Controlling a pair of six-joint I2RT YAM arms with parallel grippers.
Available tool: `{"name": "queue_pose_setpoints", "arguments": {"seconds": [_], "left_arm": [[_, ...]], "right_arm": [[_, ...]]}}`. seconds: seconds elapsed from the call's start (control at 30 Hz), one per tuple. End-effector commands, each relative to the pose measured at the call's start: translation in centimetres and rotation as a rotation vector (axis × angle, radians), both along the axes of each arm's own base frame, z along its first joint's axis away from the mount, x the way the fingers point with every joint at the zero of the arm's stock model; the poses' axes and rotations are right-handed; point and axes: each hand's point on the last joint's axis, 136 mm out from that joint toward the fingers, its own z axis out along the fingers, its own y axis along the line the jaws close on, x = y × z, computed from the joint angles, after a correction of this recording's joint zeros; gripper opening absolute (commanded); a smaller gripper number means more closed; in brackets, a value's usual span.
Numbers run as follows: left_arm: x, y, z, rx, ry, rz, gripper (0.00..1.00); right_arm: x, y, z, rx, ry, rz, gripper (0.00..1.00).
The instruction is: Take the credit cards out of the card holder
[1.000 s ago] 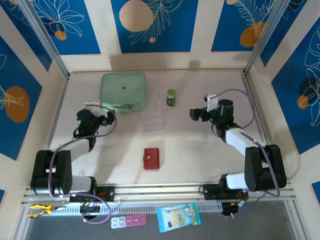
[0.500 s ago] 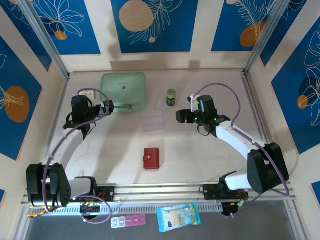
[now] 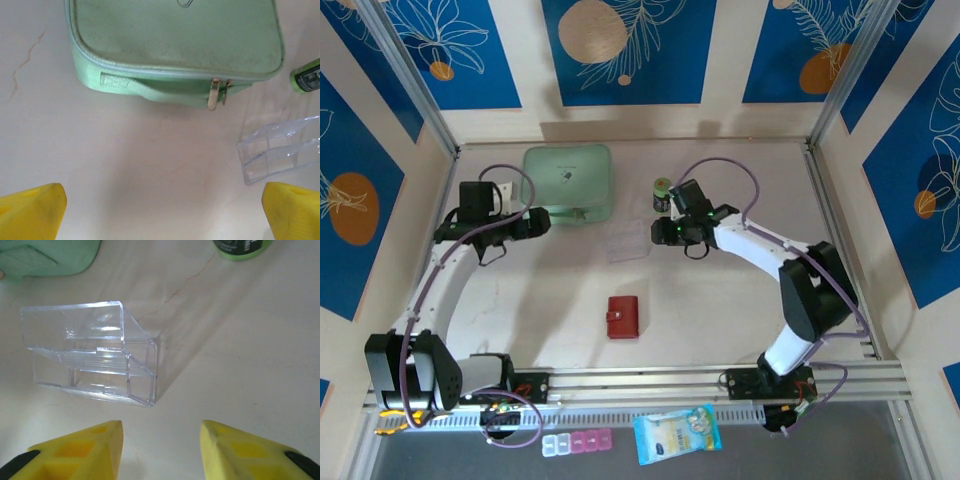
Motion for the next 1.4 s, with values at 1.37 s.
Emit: {"name": "queue_pose_setpoints", "arguments": {"seconds": [1.37], "left_arm": [[-1.4, 0.2, -1.4, 0.044, 0.024, -0.028, 1.0]], "right_arm": [[2.5, 2.2, -4.0, -0.159, 0.101, -0.06, 0.08]]}}
